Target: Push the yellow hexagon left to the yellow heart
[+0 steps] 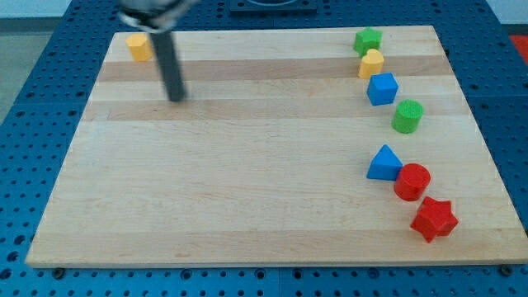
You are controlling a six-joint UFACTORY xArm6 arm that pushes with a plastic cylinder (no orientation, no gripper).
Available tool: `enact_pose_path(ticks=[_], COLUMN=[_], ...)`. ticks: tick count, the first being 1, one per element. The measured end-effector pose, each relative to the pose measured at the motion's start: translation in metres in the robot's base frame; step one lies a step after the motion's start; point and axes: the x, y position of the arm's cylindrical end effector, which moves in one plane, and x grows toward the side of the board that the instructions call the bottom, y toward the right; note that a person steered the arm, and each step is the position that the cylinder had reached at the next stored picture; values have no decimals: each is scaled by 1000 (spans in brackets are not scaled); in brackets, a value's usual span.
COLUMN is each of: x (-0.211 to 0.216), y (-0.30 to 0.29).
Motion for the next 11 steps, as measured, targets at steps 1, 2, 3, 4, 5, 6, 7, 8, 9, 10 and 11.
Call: enact_pose_path(ticks=[1,2,3,4,5,6,7,8,9,10,11], x=[-42,-92,-145,-145,-120,-110,-118,-114,-100,-93,-92], y=[-95,-92,-79,-79,-74,-44,-41,-38,-37,-19,12])
